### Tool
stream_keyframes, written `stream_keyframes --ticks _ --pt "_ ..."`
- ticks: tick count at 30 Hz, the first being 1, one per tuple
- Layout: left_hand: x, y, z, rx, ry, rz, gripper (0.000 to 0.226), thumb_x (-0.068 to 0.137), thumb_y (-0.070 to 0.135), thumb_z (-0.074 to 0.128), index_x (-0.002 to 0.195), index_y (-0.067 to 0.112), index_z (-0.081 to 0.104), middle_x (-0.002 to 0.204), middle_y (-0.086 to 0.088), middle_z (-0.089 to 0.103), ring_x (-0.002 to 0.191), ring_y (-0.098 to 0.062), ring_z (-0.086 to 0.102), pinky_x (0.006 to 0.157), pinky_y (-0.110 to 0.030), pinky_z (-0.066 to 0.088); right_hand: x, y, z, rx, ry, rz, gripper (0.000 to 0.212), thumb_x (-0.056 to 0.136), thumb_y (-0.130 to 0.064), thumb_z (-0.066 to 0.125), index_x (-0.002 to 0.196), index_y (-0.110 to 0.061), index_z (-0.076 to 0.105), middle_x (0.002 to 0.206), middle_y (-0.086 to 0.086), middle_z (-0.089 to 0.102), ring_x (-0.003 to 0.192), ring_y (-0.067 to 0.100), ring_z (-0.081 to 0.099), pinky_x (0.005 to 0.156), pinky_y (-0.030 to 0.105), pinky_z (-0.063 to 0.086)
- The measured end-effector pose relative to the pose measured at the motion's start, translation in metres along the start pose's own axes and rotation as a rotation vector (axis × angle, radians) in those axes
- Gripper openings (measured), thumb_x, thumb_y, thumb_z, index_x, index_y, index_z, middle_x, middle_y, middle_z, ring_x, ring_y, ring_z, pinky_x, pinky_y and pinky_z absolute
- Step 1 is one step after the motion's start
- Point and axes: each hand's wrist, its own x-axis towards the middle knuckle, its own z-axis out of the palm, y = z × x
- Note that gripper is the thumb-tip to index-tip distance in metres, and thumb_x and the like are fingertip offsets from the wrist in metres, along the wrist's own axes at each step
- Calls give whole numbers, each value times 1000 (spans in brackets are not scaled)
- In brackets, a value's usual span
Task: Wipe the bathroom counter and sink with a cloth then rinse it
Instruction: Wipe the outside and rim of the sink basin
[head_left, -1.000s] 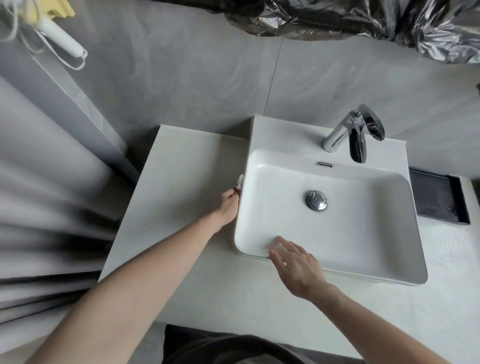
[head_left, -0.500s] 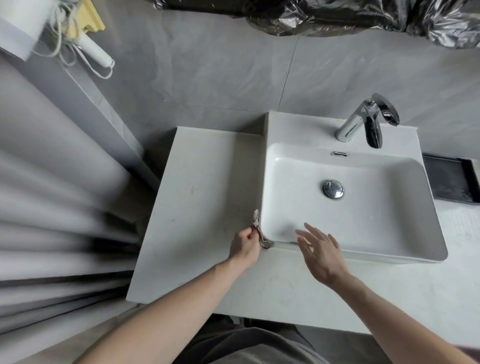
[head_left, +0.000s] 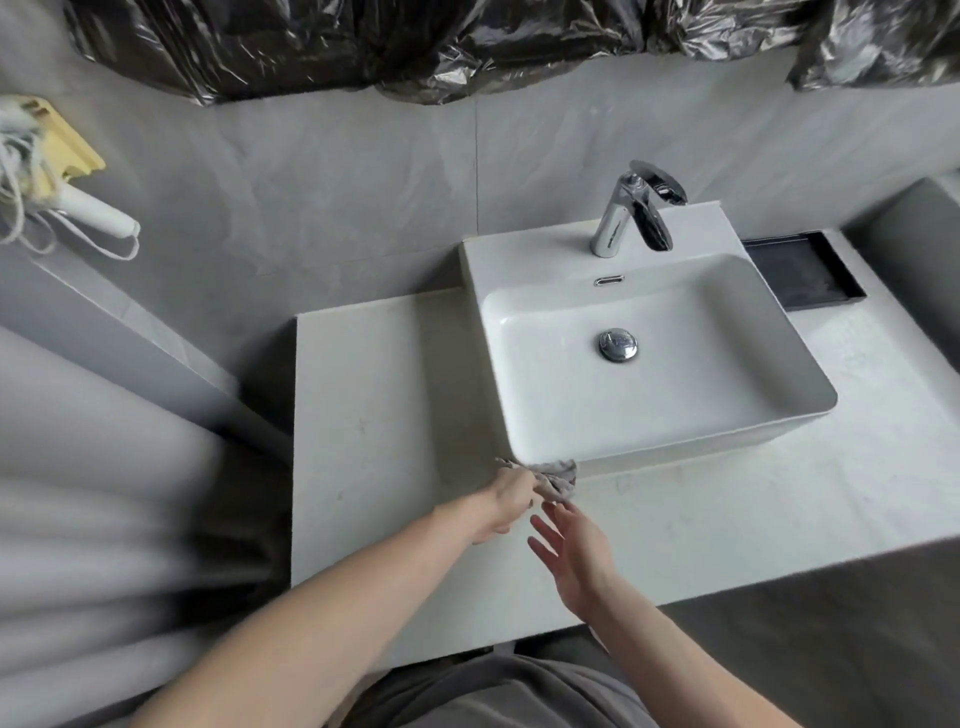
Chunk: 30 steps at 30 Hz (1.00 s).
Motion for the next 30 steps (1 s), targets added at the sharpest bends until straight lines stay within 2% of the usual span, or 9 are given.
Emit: stream_keyframes --ticks 2,6,10,13,15,18,23,26,30 --pt "1 1 -16 311 18 98 49 94 23 36 132 20 67 142 -2 60 138 -28 49 117 -37 36 5 -6 17 87 -18 9 36 109 -11 40 139 -11 60 140 1 60 132 26 56 111 45 47" --pt "-3 6 -57 852 133 126 47 96 20 33 127 12 67 138 -15 61 124 -37 59 105 -38 48 9 -21 41 188 0 28 40 98 9 36 115 -2 71 106 6 75 119 25 61 114 46 44" --pt "6 27 -87 675 365 116 45 92 23 46 134 20 63 139 -2 63 130 -27 55 109 -31 43 15 -40 35 208 98 -74 41 92 19 26 104 -3 57 68 11 71 65 23 70 72 28 61" --pt "24 44 -92 504 371 130 68 88 34 55 153 15 40 153 -5 49 139 -26 46 114 -37 40 30 -60 11 217 245 -137 37 96 13 22 107 -4 53 72 15 66 58 26 65 62 31 55" --pt "31 53 -85 407 350 124 67 85 35 55 147 12 44 149 -8 51 133 -29 51 106 -37 46 31 -71 3 302 322 -136 37 97 11 22 89 -8 52 65 10 54 41 16 55 49 28 49" --pt "47 56 -73 385 369 159 52 88 28 52 137 10 50 139 -8 57 122 -31 56 99 -35 47 27 -68 16 379 332 -122 35 92 9 26 80 -13 50 46 2 46 35 14 44 62 33 47" --pt "52 57 -52 485 447 88 77 93 15 46 161 11 10 161 -13 32 144 -35 36 116 -39 36 17 -39 51 445 248 -56 30 79 1 33 98 -9 53 68 12 44 62 28 42 81 45 43" --pt "58 54 -50 506 487 84 78 95 13 46 161 10 5 162 -14 29 145 -36 35 116 -38 35 5 -44 43 452 192 -55 29 82 7 26 74 -4 52 62 13 48 52 29 46 73 43 48" --pt "68 50 -55 500 511 130 68 89 17 50 153 10 29 149 -14 47 134 -37 48 108 -41 44 9 -76 0 437 266 -122 34 90 7 24 72 -7 49 53 8 45 33 22 44 56 34 46"
